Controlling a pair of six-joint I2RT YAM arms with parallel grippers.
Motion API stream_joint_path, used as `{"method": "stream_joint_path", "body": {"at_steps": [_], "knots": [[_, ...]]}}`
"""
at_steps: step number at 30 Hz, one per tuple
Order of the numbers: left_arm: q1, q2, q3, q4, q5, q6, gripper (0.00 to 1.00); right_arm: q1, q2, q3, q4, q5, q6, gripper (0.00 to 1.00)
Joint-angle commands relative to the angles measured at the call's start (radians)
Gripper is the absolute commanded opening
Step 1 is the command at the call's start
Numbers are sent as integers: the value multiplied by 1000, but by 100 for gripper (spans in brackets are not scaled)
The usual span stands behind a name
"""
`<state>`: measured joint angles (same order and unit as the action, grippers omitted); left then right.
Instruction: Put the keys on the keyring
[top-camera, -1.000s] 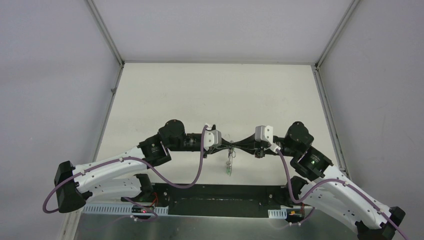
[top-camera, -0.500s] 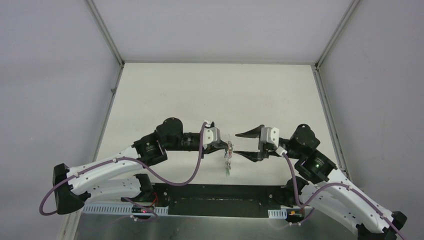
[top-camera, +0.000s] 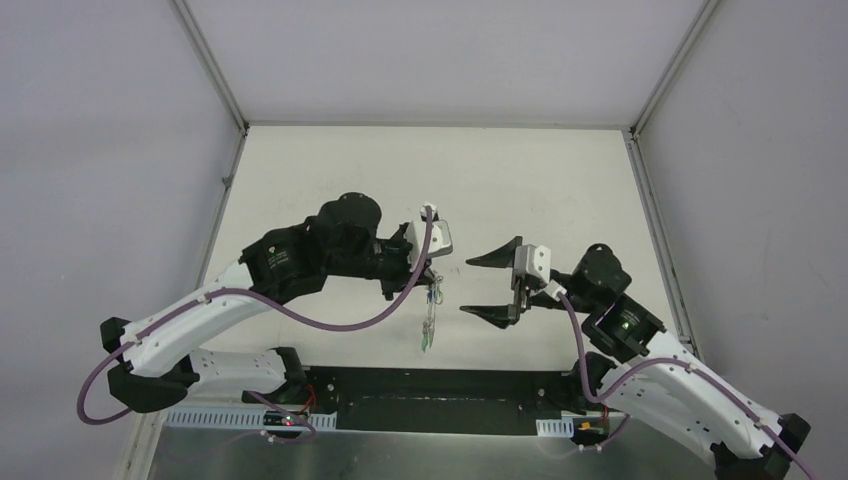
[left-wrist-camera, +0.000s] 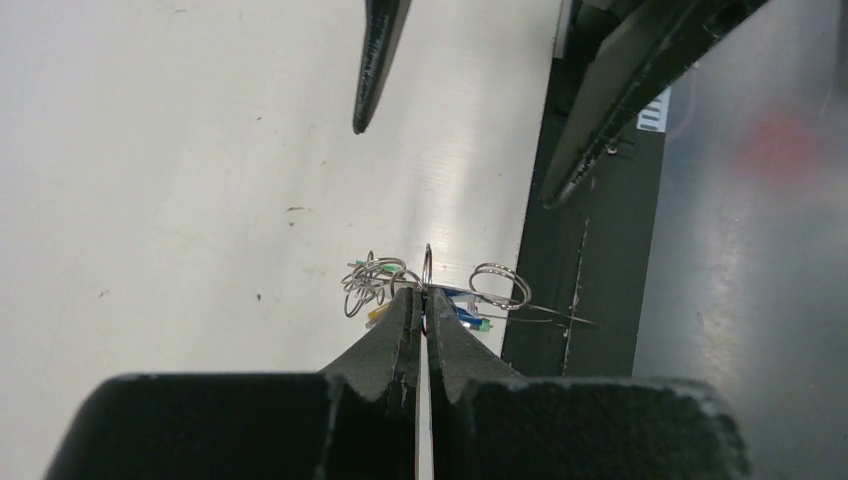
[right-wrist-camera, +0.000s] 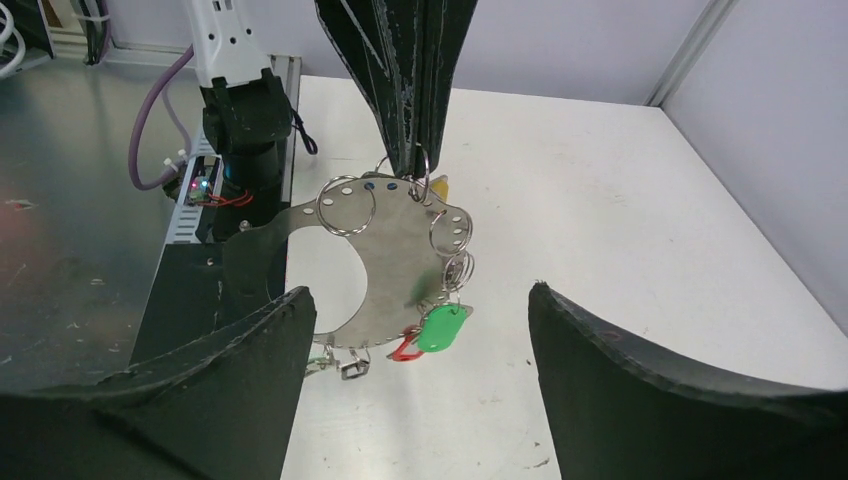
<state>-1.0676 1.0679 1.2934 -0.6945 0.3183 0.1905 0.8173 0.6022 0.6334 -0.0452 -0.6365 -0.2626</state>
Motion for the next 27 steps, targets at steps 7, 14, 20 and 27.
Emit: {"method": "stream_joint_path", "body": {"at_steps": [7,14,20,27], "knots": [[-5,186,376,-435,-212,-81,0,5,108,-14,324,12,257,60],[-5,323,527,-578,-217,-118,0,8,192,-26,477,25,346,41],[-5,388,593,-615,-204,-157,0,11,262,-56,594,23,385,28],[-5,401,596,-613,-175,-158,0,16,308,-66,634,16,384,30]]}}
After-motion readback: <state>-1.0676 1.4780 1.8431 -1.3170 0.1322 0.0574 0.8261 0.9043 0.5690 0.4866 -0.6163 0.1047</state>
